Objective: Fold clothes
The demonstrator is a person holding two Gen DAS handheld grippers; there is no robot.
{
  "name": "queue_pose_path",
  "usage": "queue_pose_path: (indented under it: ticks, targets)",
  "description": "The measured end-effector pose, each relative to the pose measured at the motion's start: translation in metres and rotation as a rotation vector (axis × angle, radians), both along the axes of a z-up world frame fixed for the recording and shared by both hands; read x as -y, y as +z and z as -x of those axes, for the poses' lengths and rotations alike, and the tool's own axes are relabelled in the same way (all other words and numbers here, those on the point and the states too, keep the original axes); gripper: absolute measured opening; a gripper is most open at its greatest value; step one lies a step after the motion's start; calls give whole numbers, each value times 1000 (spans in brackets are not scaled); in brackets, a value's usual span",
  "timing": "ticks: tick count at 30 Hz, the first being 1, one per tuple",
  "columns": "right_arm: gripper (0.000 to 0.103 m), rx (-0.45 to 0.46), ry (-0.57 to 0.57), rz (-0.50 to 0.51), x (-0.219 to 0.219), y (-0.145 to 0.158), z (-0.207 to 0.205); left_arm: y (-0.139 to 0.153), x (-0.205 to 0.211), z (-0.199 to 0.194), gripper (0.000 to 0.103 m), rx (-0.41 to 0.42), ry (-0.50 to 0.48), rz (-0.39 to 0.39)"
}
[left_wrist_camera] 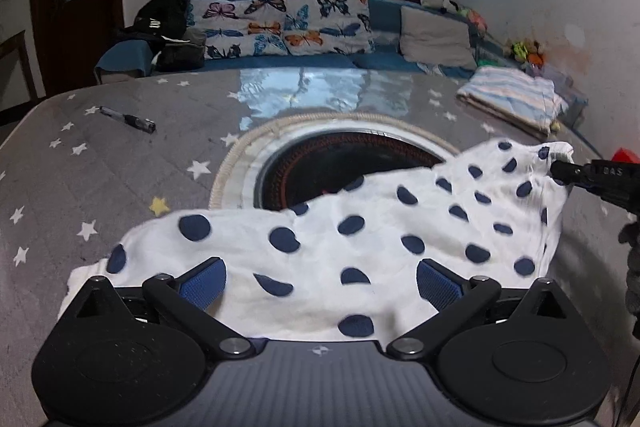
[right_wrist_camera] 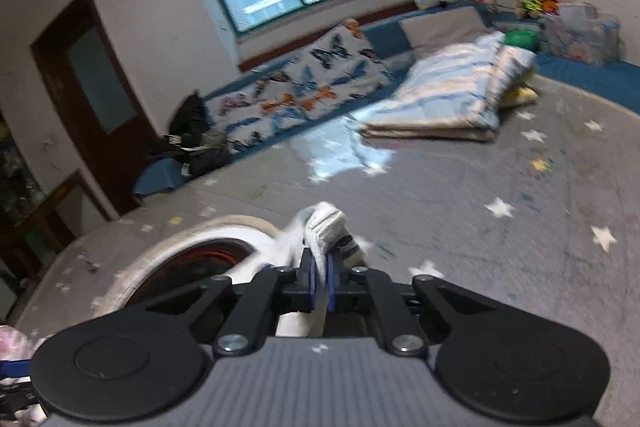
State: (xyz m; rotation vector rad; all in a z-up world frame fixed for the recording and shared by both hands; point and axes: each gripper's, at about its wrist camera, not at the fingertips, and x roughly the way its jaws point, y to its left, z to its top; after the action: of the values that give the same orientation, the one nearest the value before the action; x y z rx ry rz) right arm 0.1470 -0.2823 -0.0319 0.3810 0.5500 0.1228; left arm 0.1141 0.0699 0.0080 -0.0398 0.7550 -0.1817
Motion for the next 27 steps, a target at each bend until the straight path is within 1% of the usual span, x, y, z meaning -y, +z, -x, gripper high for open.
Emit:
queue_pose_path:
  ticks: [5,9,17,22,25,27]
  targets:
    - [4,57,110,-31,-28,27,4,0,-24,11,103,3,56,-9]
    - [4,103,234,-32,-66,50,12,-2,-52,25,103,-3,119,-6]
    - [4,157,497,-7,-168,87,20,-5,-106,58,103,2,246,17]
    - [4,176,631,0,-234,95,28,-8,-133,77,103,-5,308,31]
    - [4,169,716,26,-273,89,36,-10,-147,88,103,-10,347,42]
    - [5,138,790,64,-297,79,42,-12,-154,95,103,-11,370,49]
